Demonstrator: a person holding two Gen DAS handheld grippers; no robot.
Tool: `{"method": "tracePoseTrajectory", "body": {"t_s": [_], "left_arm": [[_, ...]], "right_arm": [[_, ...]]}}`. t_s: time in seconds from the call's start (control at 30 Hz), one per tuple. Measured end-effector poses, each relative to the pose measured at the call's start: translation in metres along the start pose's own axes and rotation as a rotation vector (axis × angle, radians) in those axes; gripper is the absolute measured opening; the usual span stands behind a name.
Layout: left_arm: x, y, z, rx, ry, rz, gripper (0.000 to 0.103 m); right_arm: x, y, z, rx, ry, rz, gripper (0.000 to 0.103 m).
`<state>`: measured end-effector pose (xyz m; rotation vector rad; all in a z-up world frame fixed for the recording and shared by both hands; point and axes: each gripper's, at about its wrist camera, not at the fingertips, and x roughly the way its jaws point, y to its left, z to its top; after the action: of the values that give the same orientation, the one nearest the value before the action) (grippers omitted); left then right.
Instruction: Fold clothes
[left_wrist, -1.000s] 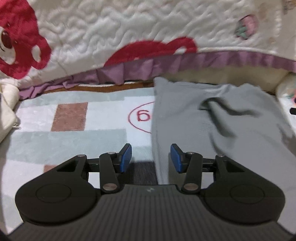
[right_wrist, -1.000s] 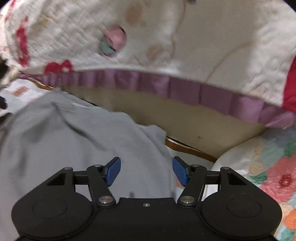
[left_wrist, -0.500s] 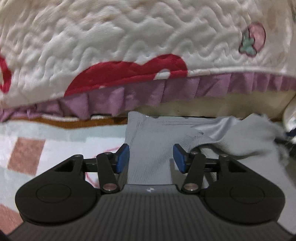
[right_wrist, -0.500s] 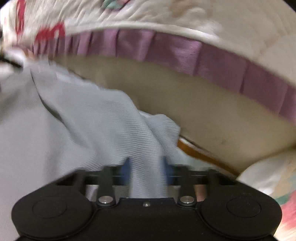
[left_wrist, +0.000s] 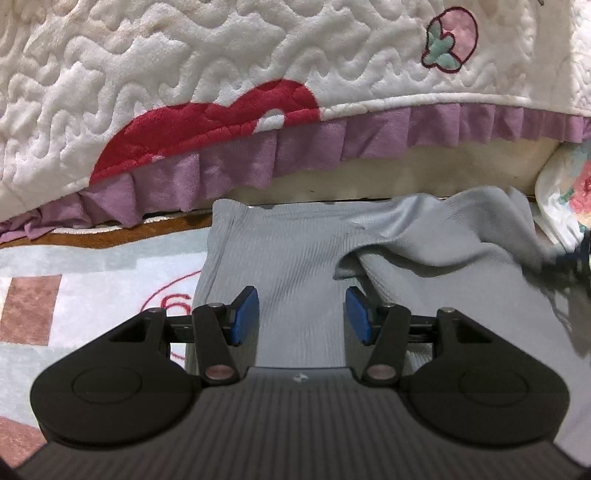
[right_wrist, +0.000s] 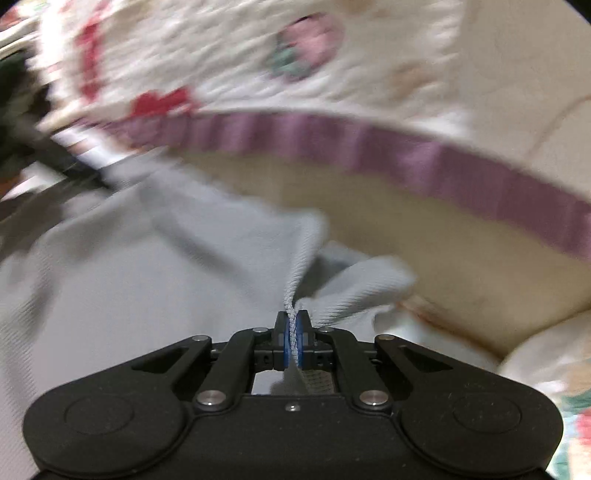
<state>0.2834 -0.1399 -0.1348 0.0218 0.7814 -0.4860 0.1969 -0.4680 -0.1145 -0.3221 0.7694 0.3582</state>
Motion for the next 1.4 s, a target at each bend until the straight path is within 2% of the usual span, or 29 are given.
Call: {"method": "tracePoseTrajectory", "body": {"t_s": [0.03,0.07,0.17,0.23,0.27,0.37,0.4,0.53,0.6,0.73,0.8,0.83,0.87,0.9,0.93,1.03,1.17,1.23,1.3,1.4], "left_arm": [[-0.001,0.002,0.000,-0.012,0.005,-0.004,0.052],[-0.002,0.004,-0.001,-0.023,0.006,-0.006,0.052],[-0.006,0.006,-0.004,-0.047,0.006,-0.005,0.052],[-0.008,0.008,-0.006,-0.046,0.006,0.000,0.052],[-0.009,0.008,-0.006,-0.042,0.004,0.004,0.052],[-0.011,0.008,-0.006,-0.010,-0.008,0.032,0.052],[-0.011,0.008,-0.006,-0.003,-0.010,0.043,0.052],[-0.010,0.014,-0.003,-0.030,-0.011,0.065,0.052],[-0.009,0.015,-0.003,-0.031,-0.010,0.078,0.052],[-0.006,0.018,-0.004,-0.018,-0.004,0.102,0.052],[-0.006,0.020,-0.005,-0.030,0.000,0.111,0.052],[-0.006,0.021,-0.006,-0.037,0.002,0.116,0.052],[-0.007,0.022,-0.006,-0.050,0.001,0.119,0.052],[-0.009,0.023,-0.006,-0.065,-0.003,0.115,0.052],[-0.011,0.023,-0.006,-0.067,-0.007,0.111,0.052],[-0.013,0.022,-0.005,-0.043,-0.016,0.126,0.052],[-0.011,0.031,-0.002,-0.055,-0.014,0.121,0.052],[-0.005,0.033,0.002,-0.039,0.001,0.093,0.057],[0.004,0.029,0.008,0.013,0.020,0.078,0.057],[0.020,0.026,0.017,0.072,0.015,0.119,0.058]], "right_arm": [[0.002,0.000,-0.004,-0.003,0.040,0.059,0.012],[0.001,0.001,-0.007,0.002,0.069,0.107,0.011],[-0.008,-0.003,-0.010,0.051,0.053,0.169,0.022],[-0.015,-0.018,-0.008,0.193,0.005,0.260,0.041],[-0.018,-0.025,-0.007,0.265,-0.021,0.291,0.043],[-0.020,-0.038,-0.002,0.478,-0.105,0.306,0.043],[-0.018,-0.040,0.001,0.512,-0.114,0.294,0.043],[0.015,-0.017,0.010,0.323,0.030,0.174,0.043],[0.035,-0.007,0.008,0.270,0.078,0.103,0.043],[0.050,-0.007,0.006,0.270,0.046,0.058,0.050],[0.055,-0.011,0.011,0.282,0.047,0.050,0.049],[0.057,-0.013,0.013,0.288,0.048,0.047,0.041],[0.059,-0.015,0.015,0.296,0.051,0.044,0.027],[0.058,-0.018,0.018,0.310,0.059,0.043,0.006],[0.053,-0.022,0.021,0.327,0.051,0.034,0.006],[0.019,-0.040,0.024,0.410,-0.065,-0.032,0.006],[-0.029,-0.085,0.018,0.534,-0.184,-0.201,0.006],[-0.035,-0.104,0.019,0.522,-0.126,-0.329,0.006],[-0.034,-0.118,0.023,0.478,-0.062,-0.417,0.006],[-0.031,-0.126,0.028,0.410,-0.036,-0.434,0.006]]}}
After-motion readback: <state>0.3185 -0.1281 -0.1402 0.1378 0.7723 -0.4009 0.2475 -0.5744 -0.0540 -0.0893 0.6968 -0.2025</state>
